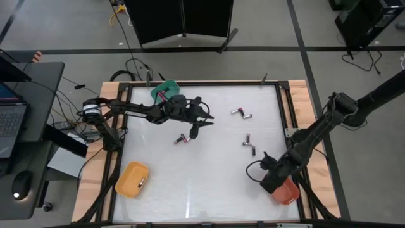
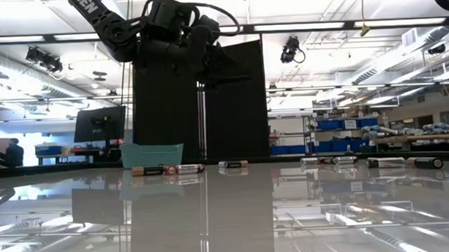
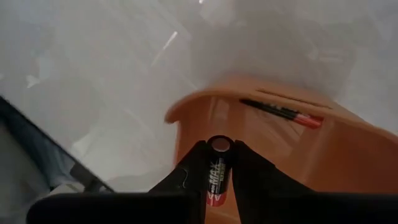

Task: Sort batteries
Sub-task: Put the red battery into the orange bin, then put the brown battery into the green bin

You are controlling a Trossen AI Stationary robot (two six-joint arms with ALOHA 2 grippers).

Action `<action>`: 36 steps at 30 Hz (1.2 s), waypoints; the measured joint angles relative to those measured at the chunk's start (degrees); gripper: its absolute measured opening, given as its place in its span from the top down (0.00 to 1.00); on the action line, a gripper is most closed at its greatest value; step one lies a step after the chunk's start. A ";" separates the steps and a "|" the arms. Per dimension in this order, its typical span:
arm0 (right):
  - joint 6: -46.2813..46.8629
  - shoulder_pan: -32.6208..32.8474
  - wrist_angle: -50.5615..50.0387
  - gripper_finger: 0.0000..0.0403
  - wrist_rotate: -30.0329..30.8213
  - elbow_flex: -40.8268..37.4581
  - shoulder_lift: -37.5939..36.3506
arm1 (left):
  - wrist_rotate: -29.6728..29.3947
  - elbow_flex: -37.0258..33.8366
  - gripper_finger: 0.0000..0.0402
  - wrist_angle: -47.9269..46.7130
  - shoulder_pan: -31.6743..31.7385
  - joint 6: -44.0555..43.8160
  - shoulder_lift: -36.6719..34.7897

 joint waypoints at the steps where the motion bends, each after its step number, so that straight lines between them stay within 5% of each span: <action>1: 0.84 0.36 0.57 0.85 0.10 -0.65 0.00 | -0.01 0.00 0.68 0.01 0.01 0.01 0.00; 10: 3.72 0.93 0.79 0.83 0.35 -3.57 0.00 | -0.36 0.00 0.68 -0.43 0.09 0.11 0.00; 20: 3.45 0.85 0.11 0.66 -0.43 -1.41 0.00 | -0.48 0.00 0.68 -1.06 0.09 0.02 -0.02; 28: -3.72 -2.98 -17.00 0.59 -3.04 9.54 0.00 | -1.07 0.00 0.68 -1.04 0.08 -0.02 -0.02; 36: -7.97 -15.91 -29.69 0.57 11.82 17.89 -0.11 | -2.59 0.00 0.68 -0.51 1.03 -1.86 -0.04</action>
